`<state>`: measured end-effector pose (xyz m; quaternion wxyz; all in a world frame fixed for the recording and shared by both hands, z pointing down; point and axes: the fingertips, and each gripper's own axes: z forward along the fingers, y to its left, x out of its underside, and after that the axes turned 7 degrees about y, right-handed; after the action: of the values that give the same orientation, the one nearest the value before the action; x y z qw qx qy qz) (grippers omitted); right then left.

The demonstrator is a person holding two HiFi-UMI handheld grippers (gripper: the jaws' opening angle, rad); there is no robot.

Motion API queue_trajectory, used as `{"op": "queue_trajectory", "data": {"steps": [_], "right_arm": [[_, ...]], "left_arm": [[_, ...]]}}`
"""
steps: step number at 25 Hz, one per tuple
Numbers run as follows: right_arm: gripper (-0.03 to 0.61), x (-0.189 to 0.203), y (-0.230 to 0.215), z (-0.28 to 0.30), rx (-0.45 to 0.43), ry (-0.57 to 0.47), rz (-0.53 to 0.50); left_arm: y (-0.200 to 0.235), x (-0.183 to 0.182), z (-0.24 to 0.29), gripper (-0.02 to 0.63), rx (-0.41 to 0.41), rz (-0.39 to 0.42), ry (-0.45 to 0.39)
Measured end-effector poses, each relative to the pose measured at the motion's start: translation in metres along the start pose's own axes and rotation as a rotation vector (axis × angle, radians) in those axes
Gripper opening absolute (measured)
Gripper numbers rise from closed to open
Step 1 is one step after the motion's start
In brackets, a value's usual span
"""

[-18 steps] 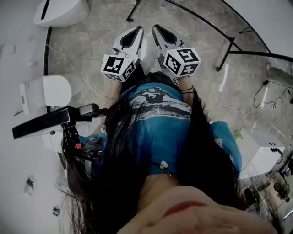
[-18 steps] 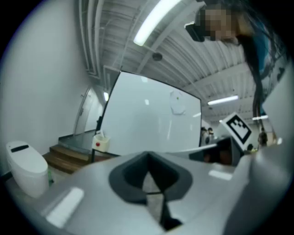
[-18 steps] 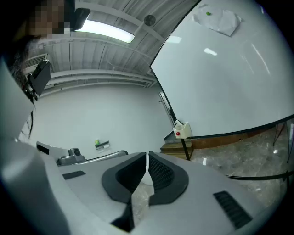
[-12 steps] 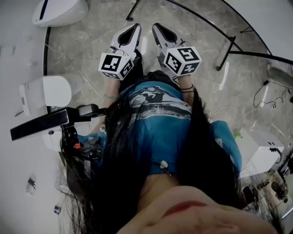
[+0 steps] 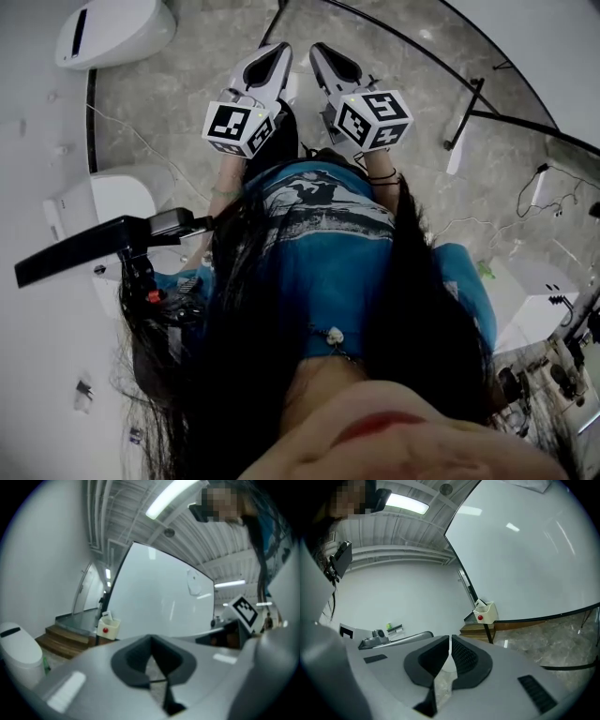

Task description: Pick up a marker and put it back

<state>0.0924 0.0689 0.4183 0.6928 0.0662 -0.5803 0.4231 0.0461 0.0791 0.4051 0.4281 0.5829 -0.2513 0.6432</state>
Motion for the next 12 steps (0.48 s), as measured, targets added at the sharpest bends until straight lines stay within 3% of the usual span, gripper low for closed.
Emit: {"op": "queue_trajectory", "data": {"steps": [5,12], "right_arm": [[0.021,-0.031,-0.011,0.086,0.022,0.016,0.011],[0.021,-0.070,-0.025,0.142,0.062,0.005,0.011]], "left_arm": [[0.092,-0.019,0.032,0.000,0.012,-0.012,0.009],[0.158,-0.051,0.057,0.000,0.030,0.000,-0.007]]}}
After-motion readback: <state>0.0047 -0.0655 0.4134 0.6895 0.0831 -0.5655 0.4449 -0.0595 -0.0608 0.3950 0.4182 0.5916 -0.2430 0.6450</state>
